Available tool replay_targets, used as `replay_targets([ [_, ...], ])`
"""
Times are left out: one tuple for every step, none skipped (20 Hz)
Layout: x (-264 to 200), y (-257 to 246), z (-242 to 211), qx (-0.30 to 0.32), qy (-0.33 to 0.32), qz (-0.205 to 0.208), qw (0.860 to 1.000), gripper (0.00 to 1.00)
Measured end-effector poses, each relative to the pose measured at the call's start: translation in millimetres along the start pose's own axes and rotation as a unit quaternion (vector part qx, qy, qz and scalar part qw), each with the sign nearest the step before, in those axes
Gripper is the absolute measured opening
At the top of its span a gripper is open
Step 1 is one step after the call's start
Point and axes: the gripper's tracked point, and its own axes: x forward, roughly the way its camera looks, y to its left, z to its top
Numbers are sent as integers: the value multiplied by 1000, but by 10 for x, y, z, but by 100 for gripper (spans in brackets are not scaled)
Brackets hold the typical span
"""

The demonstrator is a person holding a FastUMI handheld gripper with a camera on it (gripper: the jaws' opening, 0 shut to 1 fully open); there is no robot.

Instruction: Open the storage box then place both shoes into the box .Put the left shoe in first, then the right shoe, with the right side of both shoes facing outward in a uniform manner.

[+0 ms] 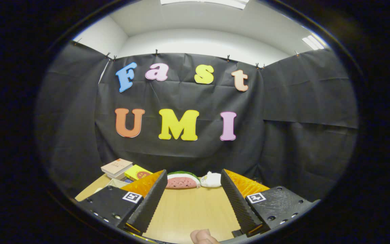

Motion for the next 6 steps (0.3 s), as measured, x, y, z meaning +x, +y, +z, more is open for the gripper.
replay_targets([
  [1, 32, -24, 7, 1, 4, 1000, 96],
  [40, 22, -56, 13, 4, 7, 1000, 96],
  [60, 32, -65, 13, 5, 8, 1000, 96],
  [75, 29, -69, 11, 4, 7, 1000, 96],
  [80, 59, -68, 10, 4, 12, 1000, 96],
  [71, 115, -71, 11, 4, 19, 1000, 96],
])
